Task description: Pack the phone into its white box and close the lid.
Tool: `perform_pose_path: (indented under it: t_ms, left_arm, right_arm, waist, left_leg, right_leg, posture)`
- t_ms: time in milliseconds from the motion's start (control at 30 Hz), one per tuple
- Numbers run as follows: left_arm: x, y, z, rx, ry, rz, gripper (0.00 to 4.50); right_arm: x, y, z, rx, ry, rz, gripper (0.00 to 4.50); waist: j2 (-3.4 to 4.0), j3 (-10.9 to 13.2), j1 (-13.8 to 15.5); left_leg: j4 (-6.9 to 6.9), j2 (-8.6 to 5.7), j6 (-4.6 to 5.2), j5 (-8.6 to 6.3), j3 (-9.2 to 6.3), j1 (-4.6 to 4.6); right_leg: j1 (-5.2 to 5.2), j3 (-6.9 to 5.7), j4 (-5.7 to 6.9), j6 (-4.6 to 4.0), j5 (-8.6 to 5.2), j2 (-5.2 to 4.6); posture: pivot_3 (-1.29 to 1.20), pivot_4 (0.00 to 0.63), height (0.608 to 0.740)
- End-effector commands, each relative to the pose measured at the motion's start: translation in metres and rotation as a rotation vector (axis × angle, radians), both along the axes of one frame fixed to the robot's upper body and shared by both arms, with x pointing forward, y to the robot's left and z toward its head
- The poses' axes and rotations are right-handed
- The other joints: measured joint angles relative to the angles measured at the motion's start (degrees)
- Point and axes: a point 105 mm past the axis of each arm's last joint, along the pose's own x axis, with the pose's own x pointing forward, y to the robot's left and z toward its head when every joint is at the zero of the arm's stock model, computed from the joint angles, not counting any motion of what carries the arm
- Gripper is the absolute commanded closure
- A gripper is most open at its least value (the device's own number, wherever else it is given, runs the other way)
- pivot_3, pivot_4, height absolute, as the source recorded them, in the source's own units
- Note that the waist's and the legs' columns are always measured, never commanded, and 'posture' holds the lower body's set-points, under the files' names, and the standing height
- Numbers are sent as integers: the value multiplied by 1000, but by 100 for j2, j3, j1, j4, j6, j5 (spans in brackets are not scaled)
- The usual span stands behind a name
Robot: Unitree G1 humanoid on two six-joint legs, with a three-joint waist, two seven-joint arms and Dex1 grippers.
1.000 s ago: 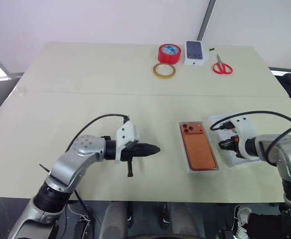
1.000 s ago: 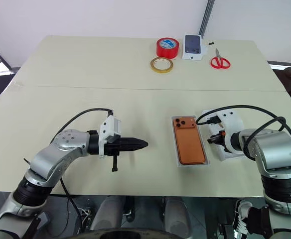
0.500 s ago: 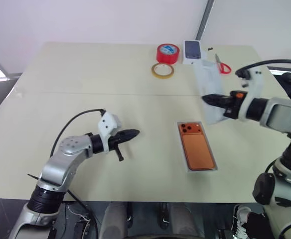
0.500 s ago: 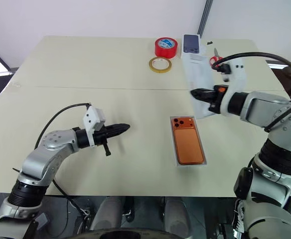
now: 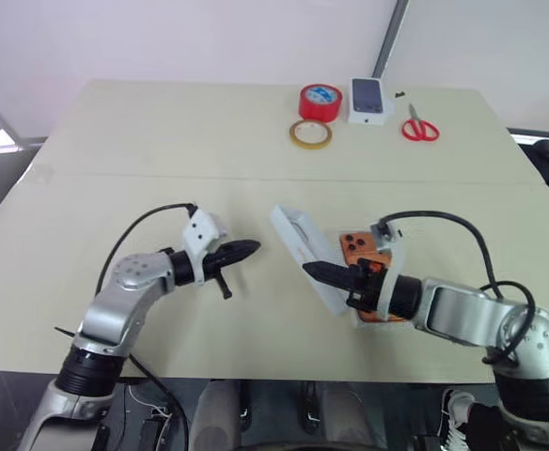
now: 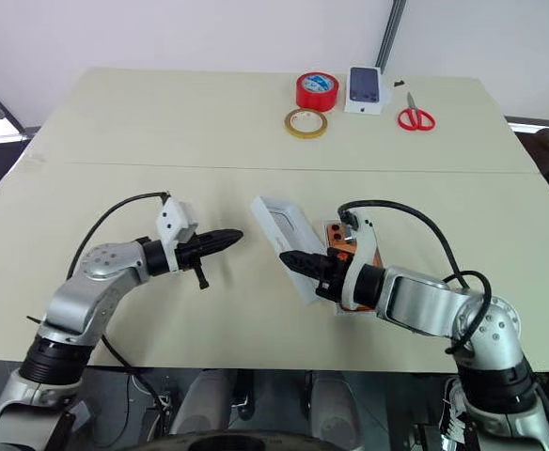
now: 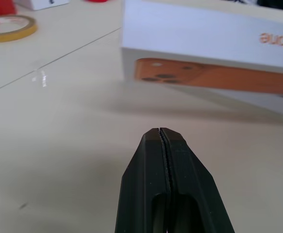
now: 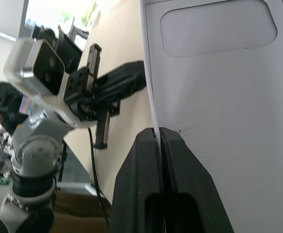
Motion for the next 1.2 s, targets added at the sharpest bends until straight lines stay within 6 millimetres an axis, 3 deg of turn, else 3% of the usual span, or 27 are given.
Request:
perform_pose_path:
  t_ms: [33,67,267,467,700,933,1200]
  left_arm:
    - [-6,-20,12,-12,-56,-70,4500]
    - [-7,-25,11,-17,-52,-82,4500]
    - [-7,-48,6,-38,-31,-119,4500]
    - [-5,-51,9,-62,-21,-108,4500]
    - [10,-1,25,-43,-53,46,4500]
    - [0,40,20,99,-97,64,4500]
    - [1,47,17,83,-88,128,4500]
  right_arm:
    - [5,-12,-4,-40,20,-68,3883]
    - [6,-12,-2,-41,15,-72,3607]
    - [3,-4,6,-69,-34,-27,525]
    - [-7,-14,10,-353,-110,140,525]
    - [1,-13,37,-647,-324,281,525]
    - [8,15,18,-807,-391,414,525]
    - [22,37,0,-861,-333,458,525]
  waist:
    - [0,0,0]
    - [1,0,1]
    - [4,0,-22]
    - [11,4,-11]
    - [13,6,-37]
    - [13,5,-30]
    - [14,6,-23]
  left_leg:
    - [0,1,1,-1,0,6]
    - [-1,0,1,-2,0,13]
    - [-3,4,1,-2,1,16]
    - [-5,3,3,-3,2,17]
    - [-11,9,3,-3,2,16]
    - [-11,8,1,-3,8,-8]
    - [-2,3,1,-3,11,-35]
  right_leg:
    - [5,0,-2,0,0,0]
    - [11,0,-2,-1,-1,-1]
    - [9,2,-2,-1,-1,2]
    - [8,4,-3,-1,-1,0]
    - [-3,5,-1,-2,-1,7]
    - [-28,7,-2,-5,0,-4]
    - [-44,5,-2,-8,3,-24]
  posture:
    - [0,150,740]
    - [0,150,740]
    - [0,150,740]
    - [0,150,740]
    - [0,150,740]
    - [0,150,740]
    - [0,150,740]
